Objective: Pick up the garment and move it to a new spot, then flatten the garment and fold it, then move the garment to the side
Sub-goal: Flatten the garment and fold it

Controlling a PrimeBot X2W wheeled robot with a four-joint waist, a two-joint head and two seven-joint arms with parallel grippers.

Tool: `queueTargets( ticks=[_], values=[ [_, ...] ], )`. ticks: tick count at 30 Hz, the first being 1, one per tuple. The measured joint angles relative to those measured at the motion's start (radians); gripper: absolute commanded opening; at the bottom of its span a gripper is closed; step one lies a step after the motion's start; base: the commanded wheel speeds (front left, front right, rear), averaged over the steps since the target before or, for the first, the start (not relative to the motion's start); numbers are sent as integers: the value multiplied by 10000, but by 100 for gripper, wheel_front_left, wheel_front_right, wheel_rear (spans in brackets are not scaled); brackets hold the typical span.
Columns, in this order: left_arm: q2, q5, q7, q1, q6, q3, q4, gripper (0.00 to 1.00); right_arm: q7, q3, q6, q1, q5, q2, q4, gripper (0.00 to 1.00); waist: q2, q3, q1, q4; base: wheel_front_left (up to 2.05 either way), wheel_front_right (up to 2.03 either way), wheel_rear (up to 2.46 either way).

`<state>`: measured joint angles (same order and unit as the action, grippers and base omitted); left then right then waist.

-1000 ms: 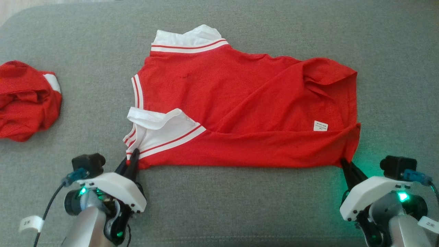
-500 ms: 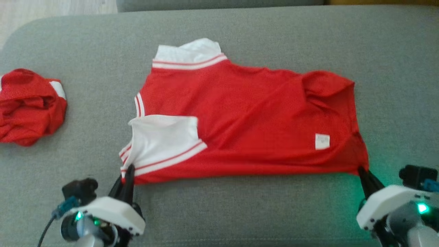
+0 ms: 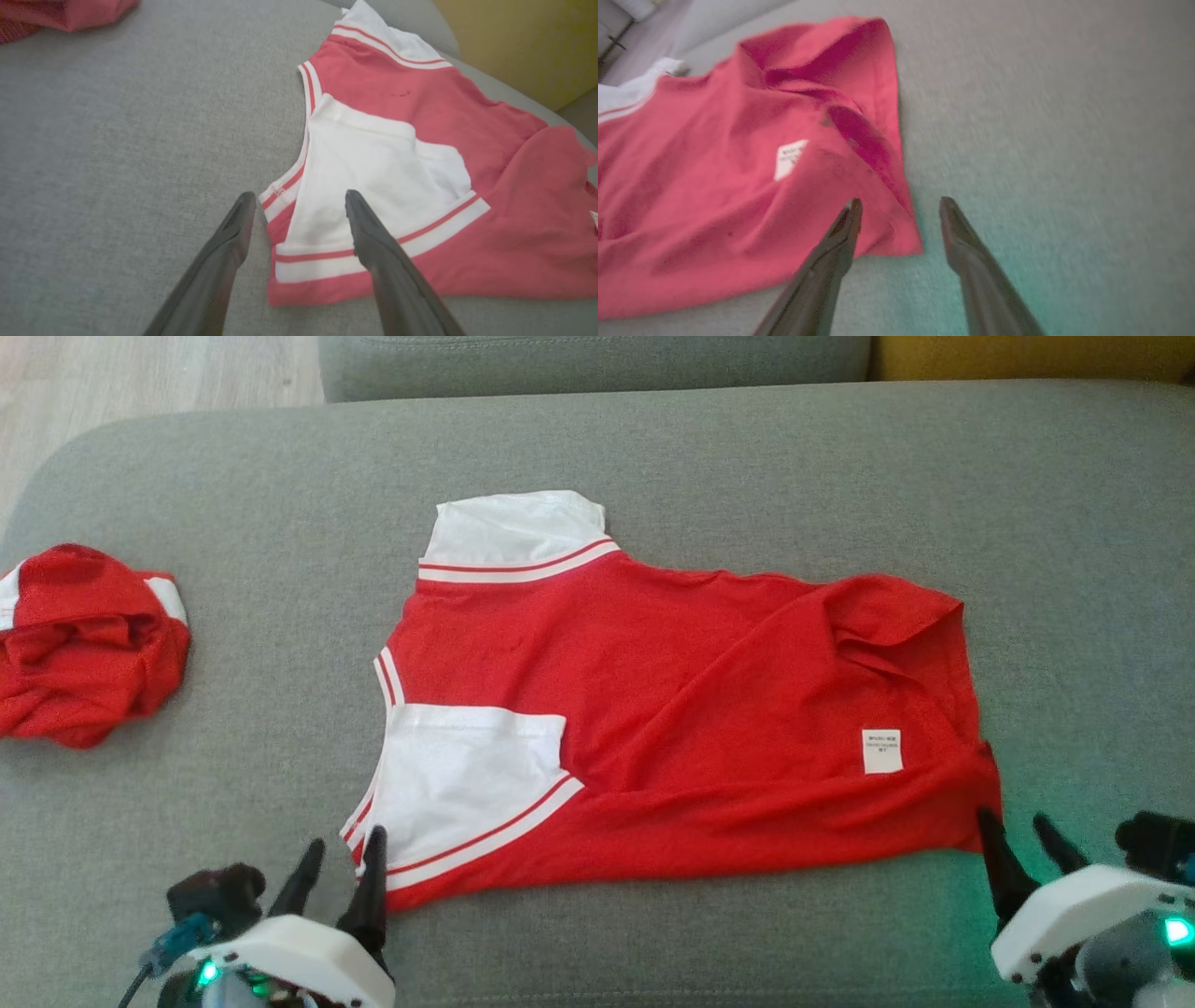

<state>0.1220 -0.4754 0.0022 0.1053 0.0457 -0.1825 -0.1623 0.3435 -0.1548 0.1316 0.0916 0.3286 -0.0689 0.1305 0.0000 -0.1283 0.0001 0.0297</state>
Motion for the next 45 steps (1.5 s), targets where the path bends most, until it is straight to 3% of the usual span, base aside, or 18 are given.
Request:
queueTargets(
  ticks=[11, 18, 28, 34, 38, 45],
  values=[
    [201, 1108, -1732, -70, 614, 92, 1317, 100, -1848, 936, 0, -81, -1001, 73, -2763, 100, 0, 285, 0, -110, 0, 0, 0],
    [512, 1835, -1896, -213, 878, 2, 1866, 100, -2220, 1383, 0, -282, -1519, 52, -3486, 100, 0, 455, 0, -54, 0, 0, 0],
    [589, 1941, -1697, -281, 1026, -226, 2061, 100, -2220, 1641, 0, -175, -1524, 90, -3405, 100, 0, 475, 0, -86, 0, 0, 0],
    [635, 1847, -1446, -1000, 418, -566, 1601, 100, -2217, 1549, 0, -203, -1509, 155, -3392, 100, 0, 1, 0, 20, 0, 0, 0],
    [573, 1701, -1212, -3119, -261, -989, 690, 100, -2215, 1505, 0, -314, -1511, 188, -3402, 100, 0, -567, 0, 86, 0, 0, 0],
    [-100, 1360, -1093, -6836, -1129, -1304, -1994, 100, -2238, 1632, 0, -1264, -1528, 203, -3379, 100, 0, -1797, 0, -33, 0, 0, 0]
  ],
)
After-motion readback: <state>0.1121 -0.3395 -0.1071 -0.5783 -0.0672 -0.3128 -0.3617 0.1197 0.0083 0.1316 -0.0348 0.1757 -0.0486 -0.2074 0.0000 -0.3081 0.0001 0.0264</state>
